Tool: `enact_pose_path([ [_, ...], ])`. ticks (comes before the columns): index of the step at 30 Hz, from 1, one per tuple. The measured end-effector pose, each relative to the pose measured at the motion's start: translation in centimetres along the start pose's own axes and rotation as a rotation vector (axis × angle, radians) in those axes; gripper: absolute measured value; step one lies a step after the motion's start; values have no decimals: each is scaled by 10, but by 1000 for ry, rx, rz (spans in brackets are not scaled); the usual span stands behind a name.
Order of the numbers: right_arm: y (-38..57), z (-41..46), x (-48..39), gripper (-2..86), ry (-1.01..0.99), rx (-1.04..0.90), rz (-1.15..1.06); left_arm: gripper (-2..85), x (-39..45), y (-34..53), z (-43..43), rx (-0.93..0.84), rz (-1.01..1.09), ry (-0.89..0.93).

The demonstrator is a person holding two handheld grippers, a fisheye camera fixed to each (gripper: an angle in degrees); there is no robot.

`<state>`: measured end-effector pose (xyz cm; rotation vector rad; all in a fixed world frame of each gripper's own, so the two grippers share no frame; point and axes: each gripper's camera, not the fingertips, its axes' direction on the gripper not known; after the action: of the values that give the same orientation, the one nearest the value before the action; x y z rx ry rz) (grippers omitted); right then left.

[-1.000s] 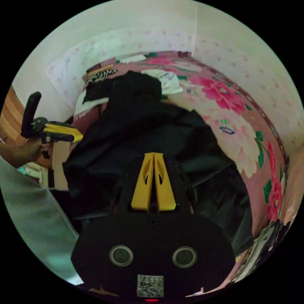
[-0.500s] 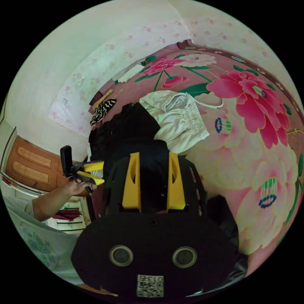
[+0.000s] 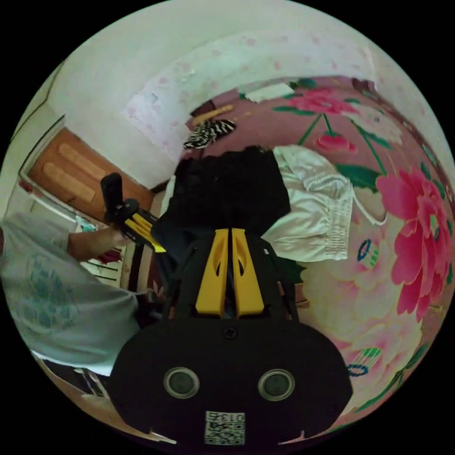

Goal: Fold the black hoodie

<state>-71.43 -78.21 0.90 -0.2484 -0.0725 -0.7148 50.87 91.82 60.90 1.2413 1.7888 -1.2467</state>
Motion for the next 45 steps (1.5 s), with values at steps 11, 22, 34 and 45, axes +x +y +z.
enact_pose_path([
  [11, 256, -130, -174, 9, 371, 127, -96, 23, 332, 88, 116, -230, 636, -187],
  [22, 428, -72, -156, 23, 382, -62, 410, 53, 396, 134, 248, -518, 577, 121],
  [34, 414, -132, -183, 87, 445, 163, 470, 83, 310, 123, 307, -534, 284, -197],
  [45, 367, -40, -190, 21, 653, -249, 327, 17, 384, 53, 295, -211, 507, -287],
])
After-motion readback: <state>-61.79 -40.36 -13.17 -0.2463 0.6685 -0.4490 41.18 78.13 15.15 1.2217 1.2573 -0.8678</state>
